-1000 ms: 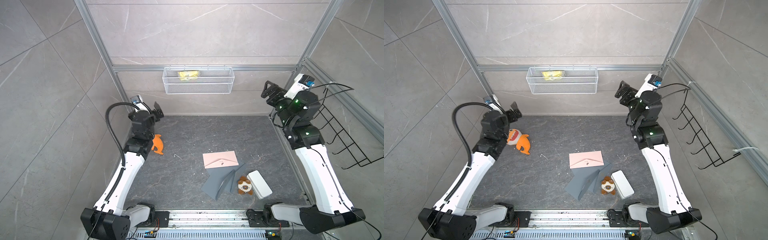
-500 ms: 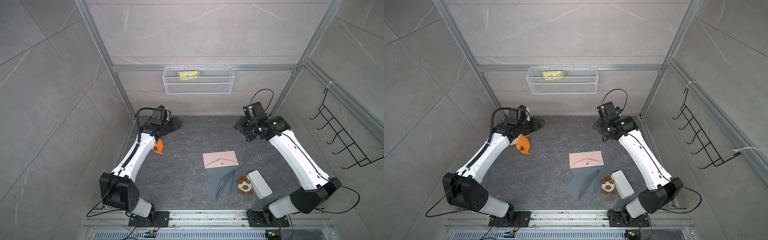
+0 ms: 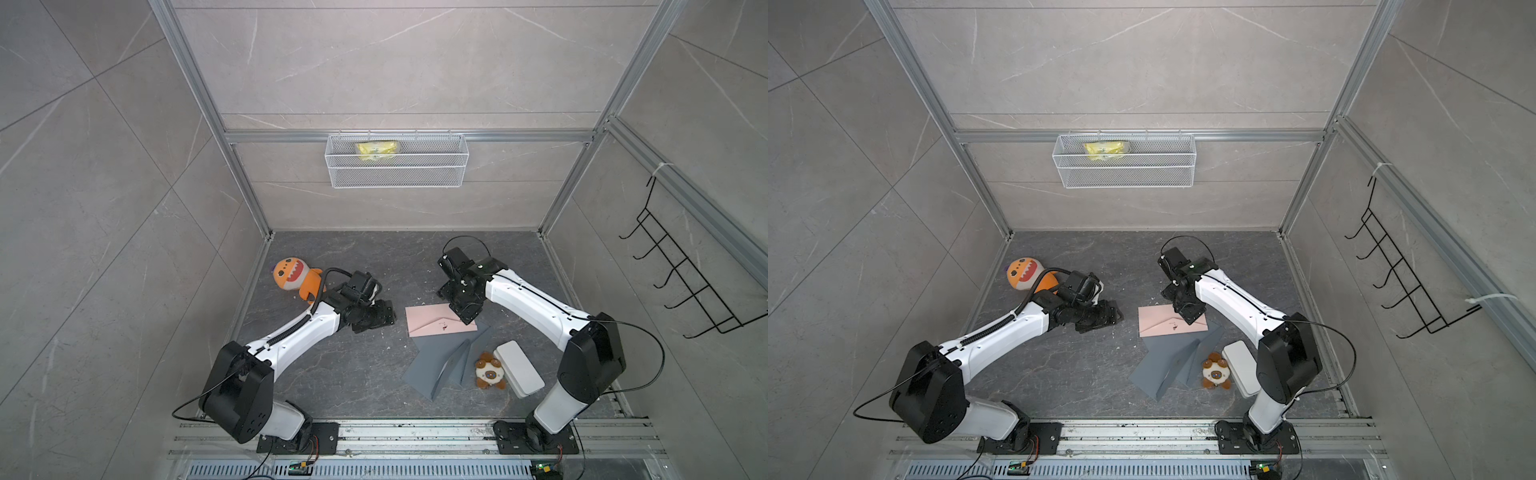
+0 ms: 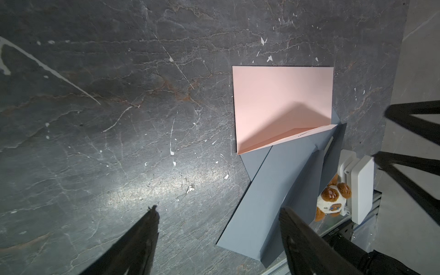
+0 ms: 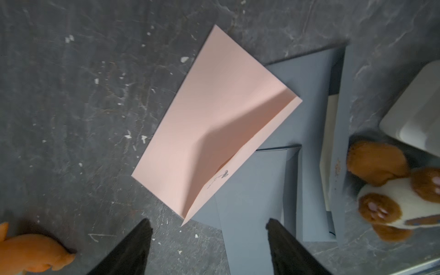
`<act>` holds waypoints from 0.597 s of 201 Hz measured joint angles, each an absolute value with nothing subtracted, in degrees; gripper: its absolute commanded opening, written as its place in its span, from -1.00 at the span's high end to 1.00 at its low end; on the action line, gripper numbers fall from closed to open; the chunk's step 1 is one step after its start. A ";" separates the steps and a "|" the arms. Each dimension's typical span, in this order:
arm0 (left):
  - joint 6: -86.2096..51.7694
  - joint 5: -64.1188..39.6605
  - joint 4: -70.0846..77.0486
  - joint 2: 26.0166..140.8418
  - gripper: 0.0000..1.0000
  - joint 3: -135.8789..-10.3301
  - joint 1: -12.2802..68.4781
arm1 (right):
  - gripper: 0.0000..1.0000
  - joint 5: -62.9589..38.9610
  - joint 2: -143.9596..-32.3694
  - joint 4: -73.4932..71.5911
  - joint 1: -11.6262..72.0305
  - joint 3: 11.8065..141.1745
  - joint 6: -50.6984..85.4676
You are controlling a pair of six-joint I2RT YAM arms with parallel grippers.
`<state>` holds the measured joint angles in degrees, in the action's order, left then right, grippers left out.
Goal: Take the letter paper out of the envelope
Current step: Pick up the envelope from the center of the board.
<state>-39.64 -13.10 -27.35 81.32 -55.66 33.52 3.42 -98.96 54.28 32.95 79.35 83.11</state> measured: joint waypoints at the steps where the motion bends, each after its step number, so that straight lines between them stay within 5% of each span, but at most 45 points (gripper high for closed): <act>1: -39.68 -13.17 -27.27 81.28 -0.61 -55.61 33.52 | -0.53 3.27 -99.00 54.19 32.93 79.26 83.26; 120: -42.00 -17.32 -22.33 80.60 -0.48 -52.58 33.63 | -0.41 -3.16 -107.59 49.82 32.93 77.21 94.39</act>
<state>-42.00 -17.32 -22.33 80.60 -52.58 33.63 -3.16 -107.59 49.82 32.93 77.21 94.39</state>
